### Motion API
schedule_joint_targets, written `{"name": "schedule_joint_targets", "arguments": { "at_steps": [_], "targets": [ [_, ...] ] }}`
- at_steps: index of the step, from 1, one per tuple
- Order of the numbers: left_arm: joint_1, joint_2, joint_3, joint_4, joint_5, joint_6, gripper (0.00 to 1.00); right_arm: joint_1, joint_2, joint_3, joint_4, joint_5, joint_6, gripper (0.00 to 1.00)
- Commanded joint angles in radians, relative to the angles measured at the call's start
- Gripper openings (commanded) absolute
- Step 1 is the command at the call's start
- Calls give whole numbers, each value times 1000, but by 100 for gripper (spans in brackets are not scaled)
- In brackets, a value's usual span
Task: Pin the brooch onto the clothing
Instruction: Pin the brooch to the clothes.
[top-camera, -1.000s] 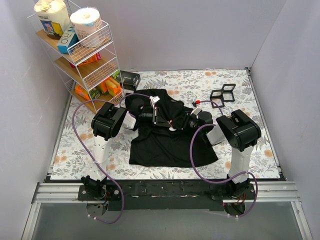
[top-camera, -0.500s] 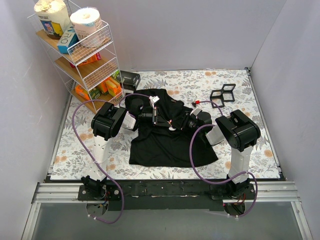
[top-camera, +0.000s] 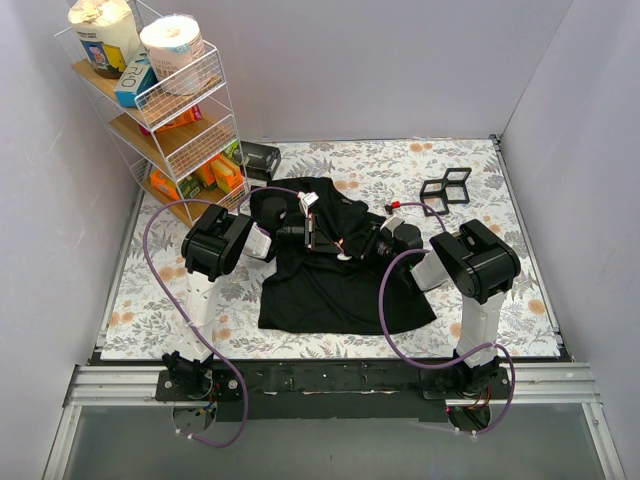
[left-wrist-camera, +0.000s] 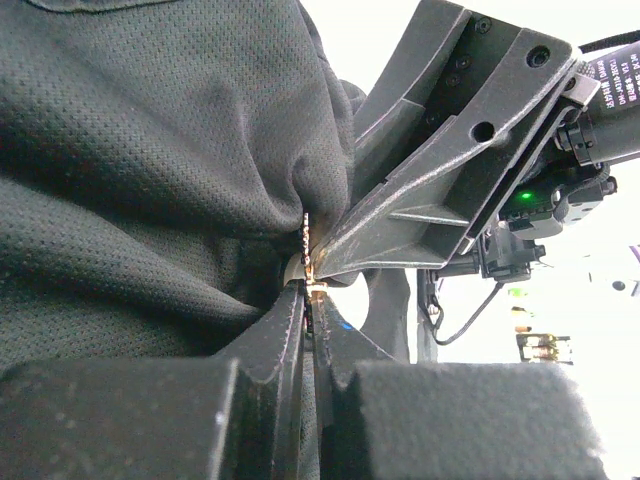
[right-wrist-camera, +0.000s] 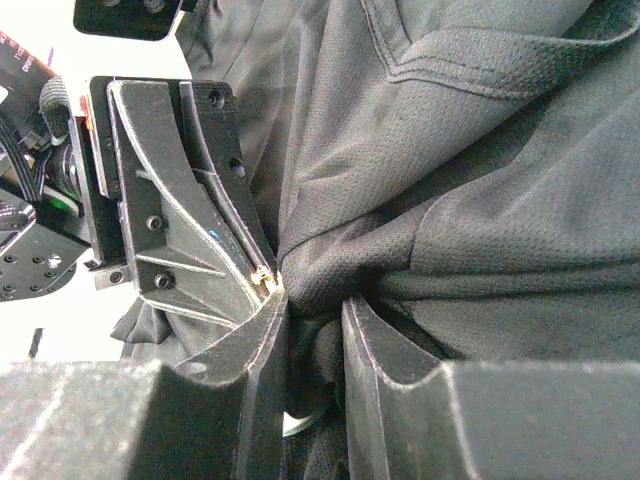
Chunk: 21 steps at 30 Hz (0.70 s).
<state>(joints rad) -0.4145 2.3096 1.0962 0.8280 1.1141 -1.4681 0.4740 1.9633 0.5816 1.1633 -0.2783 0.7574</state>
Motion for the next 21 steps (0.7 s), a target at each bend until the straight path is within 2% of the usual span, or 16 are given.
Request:
{"name": "schedule_joint_targets", "arguments": {
  "at_steps": [1, 21],
  "targets": [
    [-27, 66, -52, -145, 21, 97, 0, 8, 6, 35, -11, 110, -12, 31],
    [-24, 68, -16, -230, 9, 117, 0, 9, -67, 1, 21, 50, -9, 31]
  ]
}}
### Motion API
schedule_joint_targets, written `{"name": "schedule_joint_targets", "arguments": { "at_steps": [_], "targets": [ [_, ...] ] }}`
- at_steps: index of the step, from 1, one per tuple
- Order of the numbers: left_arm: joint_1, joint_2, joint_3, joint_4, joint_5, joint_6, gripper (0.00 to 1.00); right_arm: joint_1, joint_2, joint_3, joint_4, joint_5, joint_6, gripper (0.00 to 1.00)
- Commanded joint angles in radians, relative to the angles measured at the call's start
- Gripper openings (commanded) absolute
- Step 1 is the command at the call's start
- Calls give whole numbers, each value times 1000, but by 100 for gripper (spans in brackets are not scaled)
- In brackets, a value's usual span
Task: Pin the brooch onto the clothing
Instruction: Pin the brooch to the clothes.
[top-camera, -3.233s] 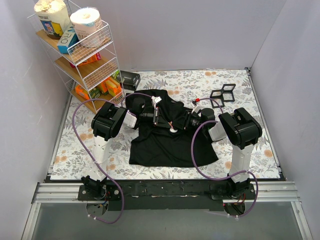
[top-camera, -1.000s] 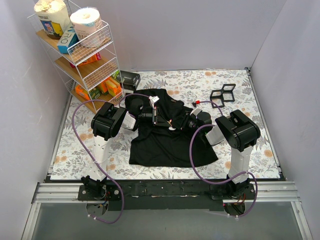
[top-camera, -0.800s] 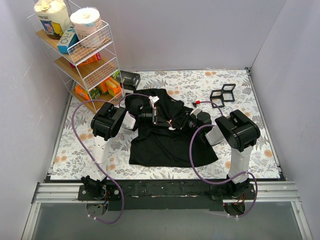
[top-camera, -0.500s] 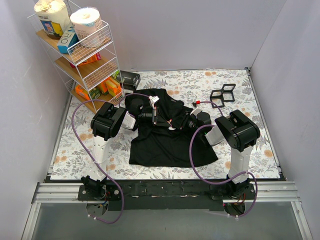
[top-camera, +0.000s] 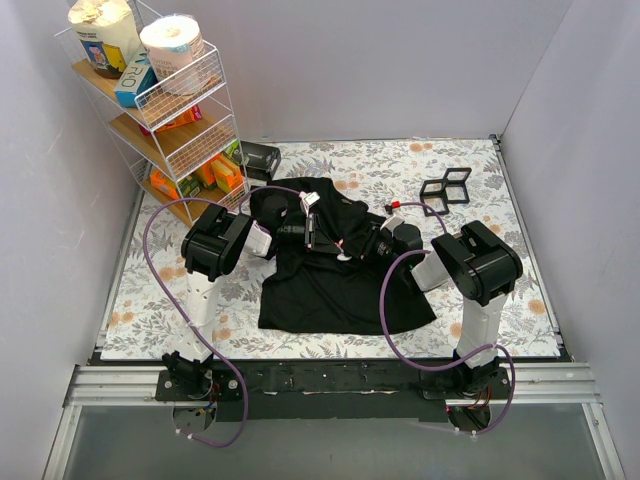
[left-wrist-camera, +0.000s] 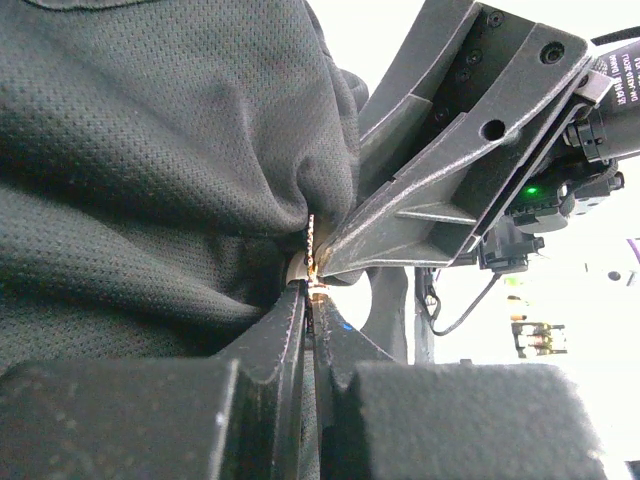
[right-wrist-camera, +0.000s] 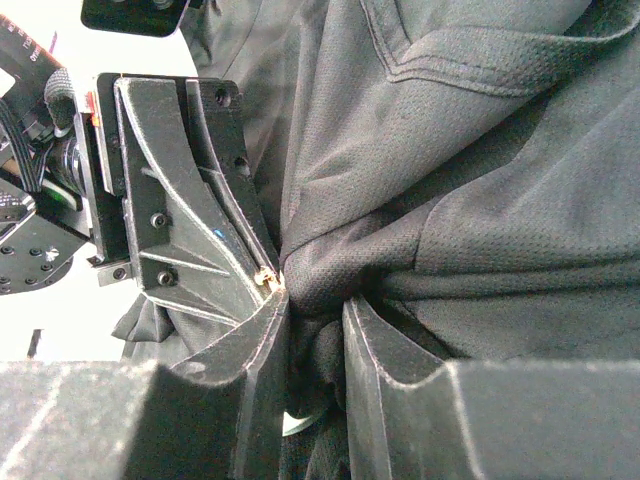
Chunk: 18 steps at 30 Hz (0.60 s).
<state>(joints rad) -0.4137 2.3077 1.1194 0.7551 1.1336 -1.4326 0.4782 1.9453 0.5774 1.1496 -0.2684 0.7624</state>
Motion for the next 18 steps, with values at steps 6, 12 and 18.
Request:
{"name": "schedule_joint_targets", "arguments": {
  "at_steps": [6, 12, 18],
  "targets": [
    [-23, 67, -44, -152, -6, 77, 0, 5, -23, 4, 42, 49, -17, 31],
    [-25, 67, -49, -129, 0, 64, 0, 5, 9, 6, 73, 64, -18, 31],
    [-25, 68, -55, -119, 3, 60, 0, 5, 9, 12, 94, 81, -3, 31]
  ]
}}
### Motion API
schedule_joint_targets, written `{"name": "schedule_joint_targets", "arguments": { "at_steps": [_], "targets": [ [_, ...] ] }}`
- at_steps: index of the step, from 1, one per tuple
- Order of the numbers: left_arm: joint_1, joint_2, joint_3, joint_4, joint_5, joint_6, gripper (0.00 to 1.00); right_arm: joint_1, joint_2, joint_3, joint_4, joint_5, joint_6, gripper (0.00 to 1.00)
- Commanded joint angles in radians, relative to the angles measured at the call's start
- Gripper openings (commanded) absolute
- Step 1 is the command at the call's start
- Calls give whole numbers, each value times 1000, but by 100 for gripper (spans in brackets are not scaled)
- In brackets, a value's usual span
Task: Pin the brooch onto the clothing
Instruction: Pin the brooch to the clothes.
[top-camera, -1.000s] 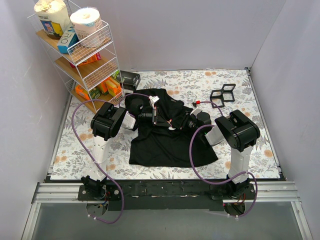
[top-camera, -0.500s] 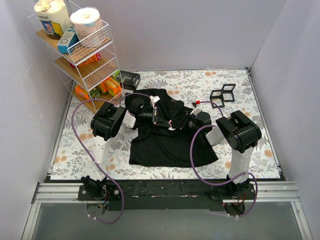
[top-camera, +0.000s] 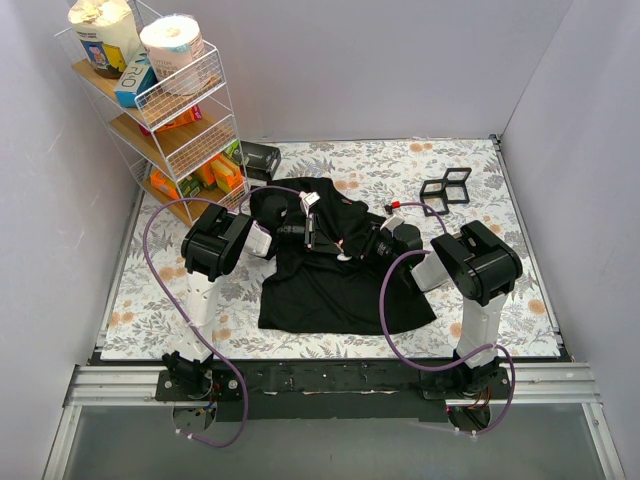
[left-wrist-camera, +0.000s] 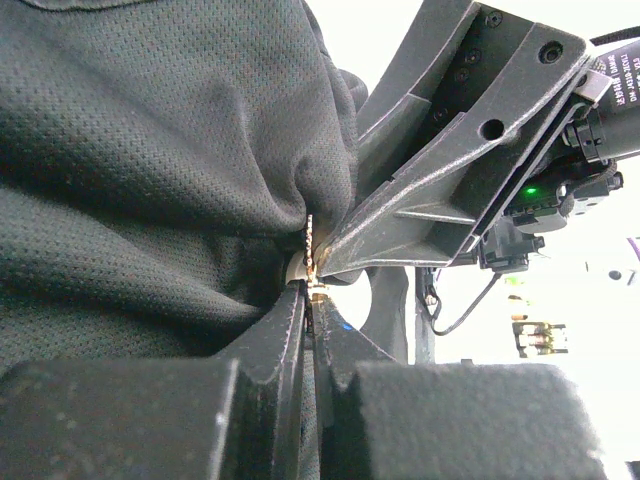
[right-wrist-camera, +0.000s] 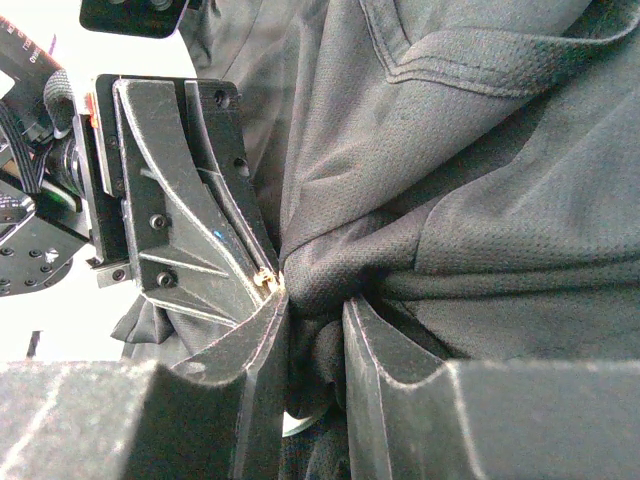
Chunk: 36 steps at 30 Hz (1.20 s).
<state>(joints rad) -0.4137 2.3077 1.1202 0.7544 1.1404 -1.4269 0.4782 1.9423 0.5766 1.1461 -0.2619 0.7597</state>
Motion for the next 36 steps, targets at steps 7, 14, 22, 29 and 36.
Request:
{"name": "schedule_joint_targets", "arguments": {
  "at_steps": [7, 14, 22, 29, 36],
  "targets": [
    [-23, 73, -57, -121, -7, 57, 0, 4, -19, 14, 95, 127, 6, 31],
    [-23, 71, -53, -144, -18, 77, 0, 5, -48, 5, 93, 131, 10, 30],
    [-22, 44, -63, -178, -25, 128, 2, -1, -75, -12, 92, 148, 7, 30],
    [-22, 26, -76, -176, -42, 138, 11, -3, -66, 2, 81, 124, 4, 30],
    [-22, 16, -82, -181, -64, 146, 15, -3, -72, -17, 75, 95, -3, 33]
  ]
}}
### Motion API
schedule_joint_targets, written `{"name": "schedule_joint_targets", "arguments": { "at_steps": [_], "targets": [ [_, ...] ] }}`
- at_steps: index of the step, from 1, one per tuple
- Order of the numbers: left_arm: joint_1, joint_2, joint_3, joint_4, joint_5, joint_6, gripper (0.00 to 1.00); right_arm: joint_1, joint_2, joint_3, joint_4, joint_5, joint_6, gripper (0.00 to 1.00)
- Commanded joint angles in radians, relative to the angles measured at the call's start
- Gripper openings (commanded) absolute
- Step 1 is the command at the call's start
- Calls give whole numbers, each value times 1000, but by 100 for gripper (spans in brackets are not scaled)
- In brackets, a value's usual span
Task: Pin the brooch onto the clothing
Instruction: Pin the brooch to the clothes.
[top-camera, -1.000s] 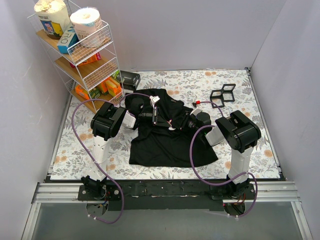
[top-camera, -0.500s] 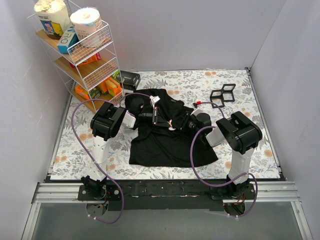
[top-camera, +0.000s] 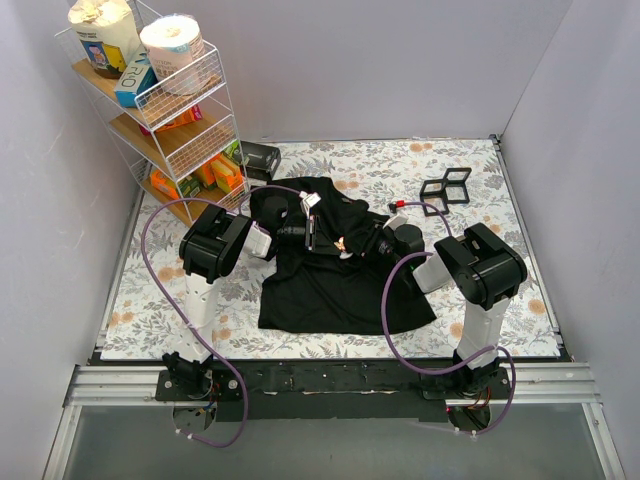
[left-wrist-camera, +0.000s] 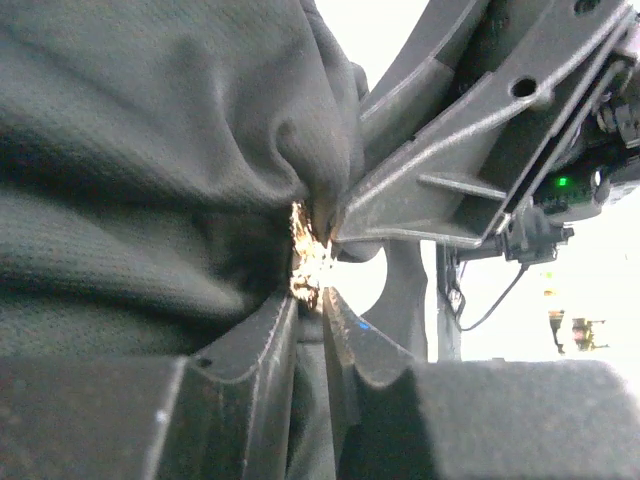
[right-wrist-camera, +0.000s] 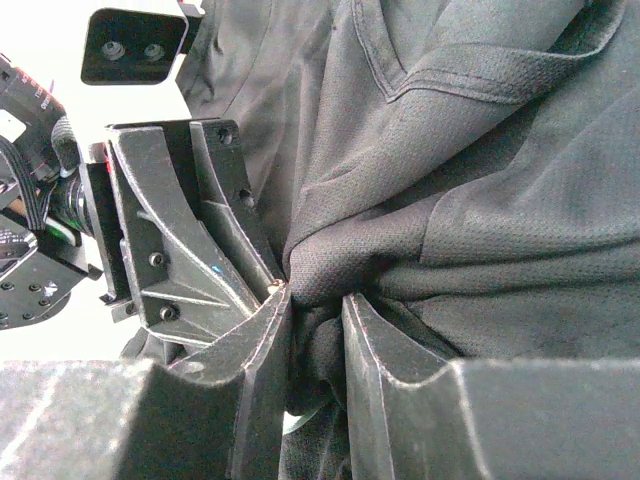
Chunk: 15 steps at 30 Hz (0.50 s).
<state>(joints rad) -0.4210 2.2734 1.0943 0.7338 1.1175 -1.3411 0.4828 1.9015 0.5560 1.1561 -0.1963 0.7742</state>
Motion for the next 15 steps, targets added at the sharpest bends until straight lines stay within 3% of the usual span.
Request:
{"name": "schedule_joint_targets", "arguments": {
  "at_steps": [1, 8, 15],
  "targets": [
    [-15, 51, -56, -160, -41, 60, 13, -7, -27, 2, 63, 26, -19, 33],
    [-16, 54, -51, -175, -45, 74, 2, -6, -5, -2, 59, 12, -29, 33],
    [-16, 55, -50, -172, -41, 72, 0, 0, 16, -1, 44, 40, -53, 33]
  ]
}}
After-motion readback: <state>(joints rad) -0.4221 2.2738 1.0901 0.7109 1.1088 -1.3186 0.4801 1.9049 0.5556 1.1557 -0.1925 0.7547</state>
